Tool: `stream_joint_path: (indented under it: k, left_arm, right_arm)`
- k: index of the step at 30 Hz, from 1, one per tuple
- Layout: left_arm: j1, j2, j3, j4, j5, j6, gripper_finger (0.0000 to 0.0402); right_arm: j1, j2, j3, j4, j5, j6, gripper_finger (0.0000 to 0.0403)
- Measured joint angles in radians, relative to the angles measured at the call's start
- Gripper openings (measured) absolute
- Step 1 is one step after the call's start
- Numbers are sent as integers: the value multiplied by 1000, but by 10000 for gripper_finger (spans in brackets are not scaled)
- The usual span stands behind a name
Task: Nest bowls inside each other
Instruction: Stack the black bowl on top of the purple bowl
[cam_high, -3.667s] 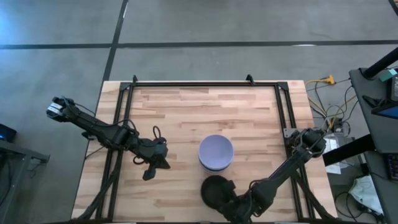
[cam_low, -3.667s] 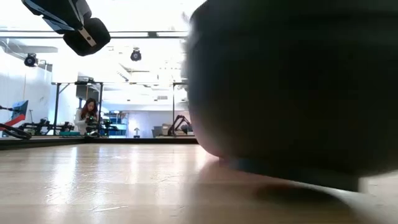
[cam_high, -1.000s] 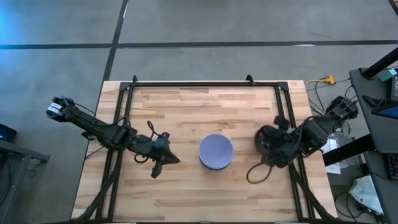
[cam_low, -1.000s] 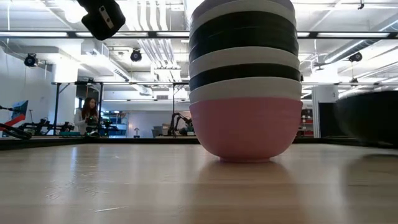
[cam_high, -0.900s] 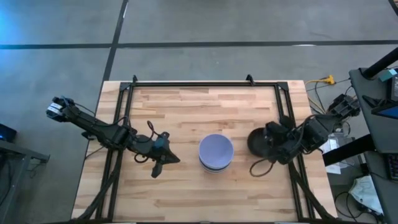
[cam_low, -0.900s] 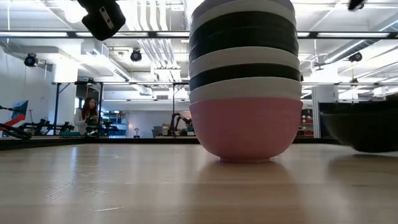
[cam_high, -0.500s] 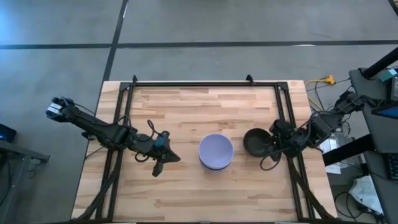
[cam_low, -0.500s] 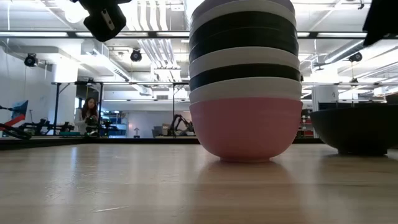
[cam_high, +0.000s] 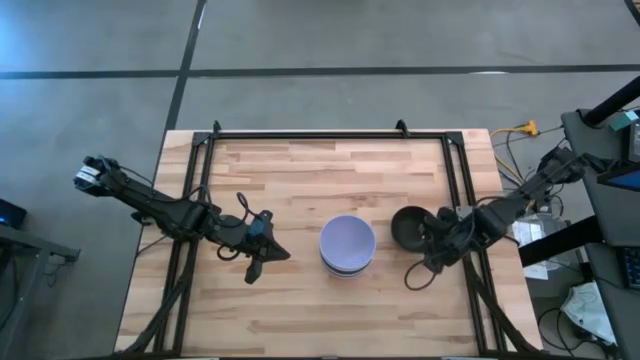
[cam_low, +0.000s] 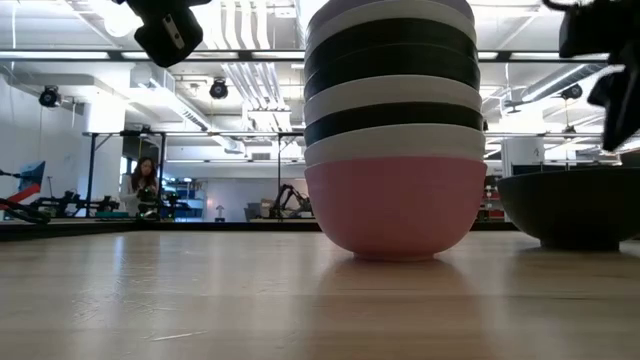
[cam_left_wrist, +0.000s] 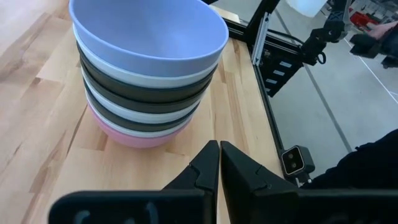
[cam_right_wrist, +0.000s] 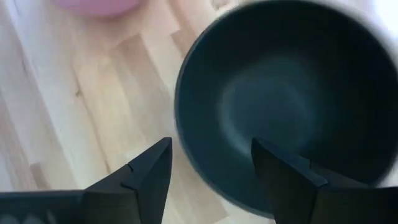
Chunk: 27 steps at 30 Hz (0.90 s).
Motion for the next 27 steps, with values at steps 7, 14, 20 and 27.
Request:
stream_joint_path:
  k: [7,14,20,27]
  left_arm:
    - [16,0,0,0,0,0,0]
    - [29,0,0,3,0,0,0]
    - [31,0,0,15,0,0,0]
    - [31,0,0,15,0,-1,0]
  right_arm:
    - [0,42,-74,144,-62,-37,215]
    - [0,112,-94,175,-89,-88,207]
    - [0,166,-95,177,-133,-98,136]
    - [0,154,-84,168,-125,-105,19]
